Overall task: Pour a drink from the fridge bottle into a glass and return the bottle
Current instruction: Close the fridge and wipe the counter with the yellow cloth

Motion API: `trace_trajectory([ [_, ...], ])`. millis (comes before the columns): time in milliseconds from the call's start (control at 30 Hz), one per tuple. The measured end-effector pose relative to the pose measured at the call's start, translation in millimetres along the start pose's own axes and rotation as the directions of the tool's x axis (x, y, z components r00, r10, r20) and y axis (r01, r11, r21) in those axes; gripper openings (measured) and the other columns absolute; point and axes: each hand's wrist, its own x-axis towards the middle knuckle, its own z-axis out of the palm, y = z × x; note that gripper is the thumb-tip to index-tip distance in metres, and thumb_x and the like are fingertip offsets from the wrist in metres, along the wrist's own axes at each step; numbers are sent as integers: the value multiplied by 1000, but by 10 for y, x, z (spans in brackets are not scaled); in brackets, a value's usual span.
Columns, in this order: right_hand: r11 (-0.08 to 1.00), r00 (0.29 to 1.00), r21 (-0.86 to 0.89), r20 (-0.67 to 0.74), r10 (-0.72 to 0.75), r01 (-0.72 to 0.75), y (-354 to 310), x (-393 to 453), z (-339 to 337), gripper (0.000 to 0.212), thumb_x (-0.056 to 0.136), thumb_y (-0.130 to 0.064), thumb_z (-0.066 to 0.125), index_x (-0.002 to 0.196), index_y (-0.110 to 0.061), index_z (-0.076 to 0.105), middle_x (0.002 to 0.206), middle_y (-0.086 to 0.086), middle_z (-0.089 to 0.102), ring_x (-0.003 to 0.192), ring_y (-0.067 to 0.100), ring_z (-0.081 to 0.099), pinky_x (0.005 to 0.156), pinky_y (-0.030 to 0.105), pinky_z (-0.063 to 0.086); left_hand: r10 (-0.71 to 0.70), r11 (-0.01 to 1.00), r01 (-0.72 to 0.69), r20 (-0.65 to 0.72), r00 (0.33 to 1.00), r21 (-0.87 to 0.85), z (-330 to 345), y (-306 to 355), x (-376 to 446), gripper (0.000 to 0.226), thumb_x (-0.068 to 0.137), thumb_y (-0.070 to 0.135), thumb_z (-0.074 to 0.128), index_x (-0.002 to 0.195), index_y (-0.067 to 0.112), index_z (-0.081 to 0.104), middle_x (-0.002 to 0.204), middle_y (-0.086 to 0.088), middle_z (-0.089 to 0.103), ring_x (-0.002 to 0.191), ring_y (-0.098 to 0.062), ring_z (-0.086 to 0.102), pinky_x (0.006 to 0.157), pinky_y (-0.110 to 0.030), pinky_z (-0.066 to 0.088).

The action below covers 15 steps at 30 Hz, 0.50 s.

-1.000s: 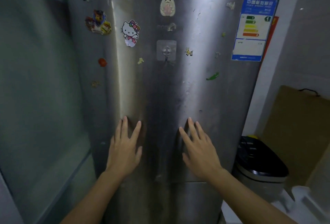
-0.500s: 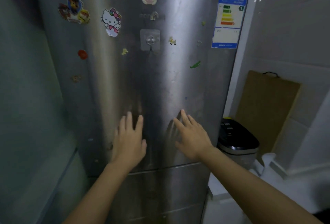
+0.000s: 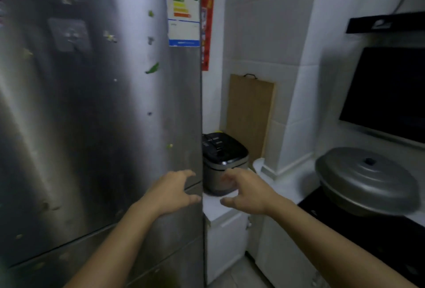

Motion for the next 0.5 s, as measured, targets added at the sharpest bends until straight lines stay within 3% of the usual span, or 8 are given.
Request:
trace_trajectory([
  [133,995,995,-57,-51,81,-84,412,-430,-211,52,77,-44,73,123,-27,58,121,-9,60,106,12,59,82,28,51,113,993,-111,42,993,-44,180,517,129,74,72,53,70,138,30,46,137,0,58,120,-21,58,98,-38,49],
  [233,986,988,-73,-61,143,-147,711,-790,-392,48,80,-42,72,124,-27,57,121,-6,58,99,12,55,83,32,52,180,983,-178,61,982,-34,343,975,165,79,69,58,68,140,32,44,137,3,58,119,-20,58,96,-38,50],
  [500,949,948,-73,-108,298,-307,1597,-1912,-840,55,79,-46,70,127,-28,52,121,-6,59,104,13,58,87,38,53,347,938,-345,102,932,-43,832,2341,45,71,77,53,67,141,32,44,136,0,58,120,-21,56,93,-35,48],
])
